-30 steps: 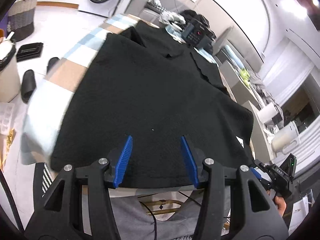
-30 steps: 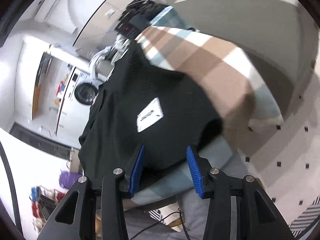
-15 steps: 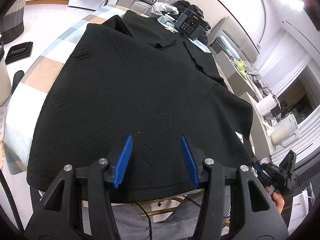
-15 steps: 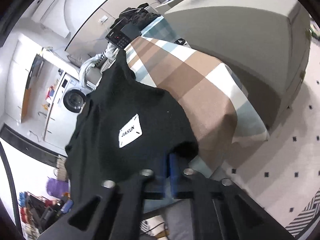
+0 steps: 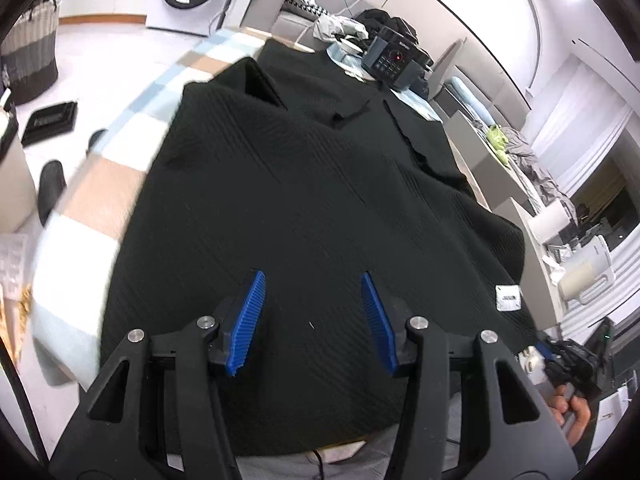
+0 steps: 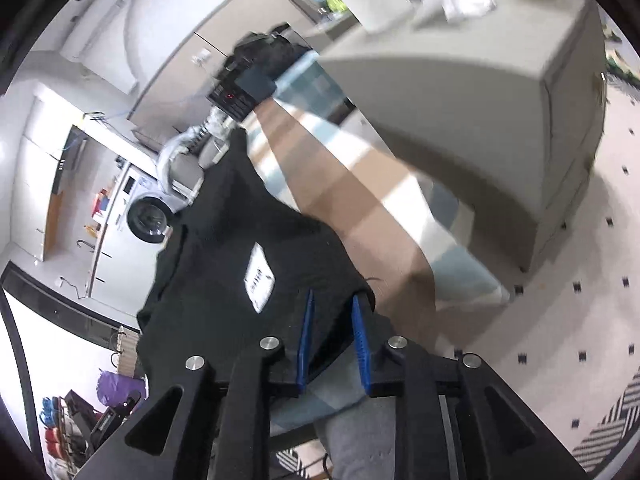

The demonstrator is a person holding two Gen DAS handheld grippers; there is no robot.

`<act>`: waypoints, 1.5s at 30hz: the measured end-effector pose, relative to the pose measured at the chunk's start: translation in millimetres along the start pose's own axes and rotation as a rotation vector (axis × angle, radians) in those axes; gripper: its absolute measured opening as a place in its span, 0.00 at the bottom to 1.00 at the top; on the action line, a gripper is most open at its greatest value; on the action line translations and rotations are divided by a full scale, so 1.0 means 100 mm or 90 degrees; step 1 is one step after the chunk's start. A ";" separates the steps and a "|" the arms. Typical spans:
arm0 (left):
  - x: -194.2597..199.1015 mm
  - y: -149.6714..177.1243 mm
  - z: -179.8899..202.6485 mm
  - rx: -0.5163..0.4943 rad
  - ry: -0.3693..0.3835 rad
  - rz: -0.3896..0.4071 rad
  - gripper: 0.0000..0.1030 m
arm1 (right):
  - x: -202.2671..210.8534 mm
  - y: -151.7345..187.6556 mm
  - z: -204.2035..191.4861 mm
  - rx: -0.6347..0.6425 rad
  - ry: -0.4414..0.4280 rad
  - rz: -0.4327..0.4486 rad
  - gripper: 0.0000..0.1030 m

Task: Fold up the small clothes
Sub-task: 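Lower the folded hem onto the sweater and open both tools, then grasp the sweater edge near the JIAXUN label with both tools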

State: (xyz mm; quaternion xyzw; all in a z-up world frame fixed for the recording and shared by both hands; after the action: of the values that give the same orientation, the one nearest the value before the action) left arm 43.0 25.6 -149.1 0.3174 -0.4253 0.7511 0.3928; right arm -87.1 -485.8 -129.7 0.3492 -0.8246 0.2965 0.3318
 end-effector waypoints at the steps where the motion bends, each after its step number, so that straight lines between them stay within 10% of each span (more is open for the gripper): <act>1: 0.01 -0.03 -0.01 0.001 -0.005 0.005 0.48 | 0.01 -0.05 -0.04 0.008 -0.002 0.007 0.22; 9: 0.08 -0.43 -0.38 0.038 -0.063 0.034 0.50 | 0.05 -0.29 -0.51 0.113 -0.034 -0.020 0.41; 17: 0.03 -0.63 -0.56 0.046 -0.070 0.042 0.53 | 0.21 -0.19 0.09 -0.004 0.043 0.012 0.42; 22: -0.13 -0.70 -0.57 0.034 -0.079 0.024 0.53 | 0.08 -0.34 -0.12 0.058 0.050 0.018 0.44; 31: -0.20 -0.67 -0.65 0.051 -0.109 0.022 0.53 | -0.33 -0.20 -0.11 0.128 0.204 -0.032 0.41; 45: -0.44 -1.01 -0.79 0.065 -0.118 0.010 0.54 | -1.03 -0.98 -1.02 0.242 0.071 -0.068 0.42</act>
State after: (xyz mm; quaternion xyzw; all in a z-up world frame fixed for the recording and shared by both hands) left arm 140.4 114.9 -179.5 0.4018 -0.4231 0.7423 0.3293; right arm 78.6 -429.6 -120.5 0.4318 -0.7144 0.4477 0.3206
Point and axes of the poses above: each gripper's, at about its wrist camera, not at the fingertips, and x roughly against the way its jaws point, z to its right, y to its underside, the point moved 6 cm from there along -x, roughly the way its jaws point, and after that the axes turned 12 degrees about -z, right-handed, at the moved point
